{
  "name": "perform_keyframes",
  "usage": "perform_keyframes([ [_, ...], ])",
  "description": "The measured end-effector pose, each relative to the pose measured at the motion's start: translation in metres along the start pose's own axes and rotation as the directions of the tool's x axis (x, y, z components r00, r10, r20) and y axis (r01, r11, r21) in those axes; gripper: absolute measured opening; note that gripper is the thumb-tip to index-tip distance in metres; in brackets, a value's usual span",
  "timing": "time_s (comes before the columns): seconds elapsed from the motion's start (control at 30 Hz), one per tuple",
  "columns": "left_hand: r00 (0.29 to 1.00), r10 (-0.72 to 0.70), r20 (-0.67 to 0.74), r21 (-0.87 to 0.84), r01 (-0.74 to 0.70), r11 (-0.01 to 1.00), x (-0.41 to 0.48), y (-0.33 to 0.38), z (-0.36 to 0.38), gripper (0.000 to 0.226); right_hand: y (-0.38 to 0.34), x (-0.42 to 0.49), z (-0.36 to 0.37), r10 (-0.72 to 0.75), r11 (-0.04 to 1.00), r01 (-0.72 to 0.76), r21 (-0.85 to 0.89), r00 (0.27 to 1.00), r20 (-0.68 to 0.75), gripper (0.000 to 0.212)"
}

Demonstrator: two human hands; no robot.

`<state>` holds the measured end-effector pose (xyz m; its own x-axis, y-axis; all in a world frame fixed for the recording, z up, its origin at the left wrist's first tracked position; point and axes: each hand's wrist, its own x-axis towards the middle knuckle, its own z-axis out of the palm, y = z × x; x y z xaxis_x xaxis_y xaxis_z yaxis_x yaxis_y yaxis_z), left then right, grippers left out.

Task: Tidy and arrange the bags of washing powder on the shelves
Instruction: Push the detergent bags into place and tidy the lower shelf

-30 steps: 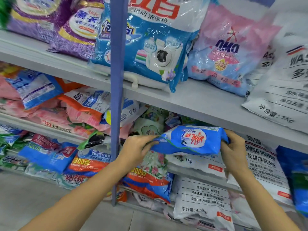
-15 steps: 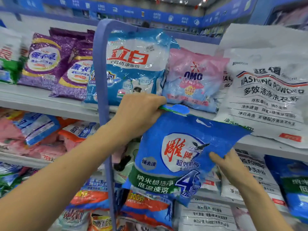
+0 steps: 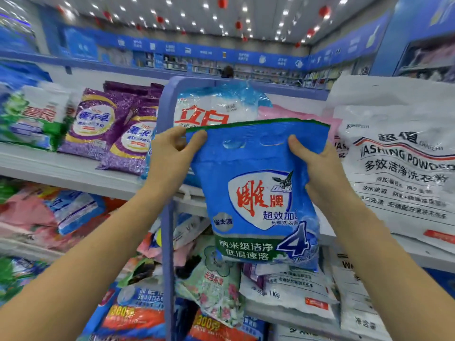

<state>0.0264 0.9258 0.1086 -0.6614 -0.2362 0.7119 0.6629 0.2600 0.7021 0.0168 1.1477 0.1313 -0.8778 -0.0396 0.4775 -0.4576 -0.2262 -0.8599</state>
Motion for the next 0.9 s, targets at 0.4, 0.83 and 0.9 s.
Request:
perform_keyframes([
  [0.4, 0.957, -0.291, -0.008, -0.427, 0.26, 0.866, -0.029, -0.013, 0.015, 0.026, -0.024, 0.021, 0.017, -0.024, 0.991, 0.03, 0.134, 0.999, -0.043, 0.007],
  [0.83, 0.945, -0.268, -0.189, -0.412, 0.171, 0.895, -0.009, -0.02, -0.073, 0.028, -0.037, 0.032, 0.112, -0.118, 0.993, 0.122, -0.005, 0.973, 0.199, 0.018],
  [0.9, 0.944, -0.238, -0.228, -0.383, 0.138, 0.914, -0.005, -0.019, -0.1, 0.027, -0.037, 0.032, 0.133, -0.123, 0.992, 0.129, -0.012, 0.965, 0.231, 0.018],
])
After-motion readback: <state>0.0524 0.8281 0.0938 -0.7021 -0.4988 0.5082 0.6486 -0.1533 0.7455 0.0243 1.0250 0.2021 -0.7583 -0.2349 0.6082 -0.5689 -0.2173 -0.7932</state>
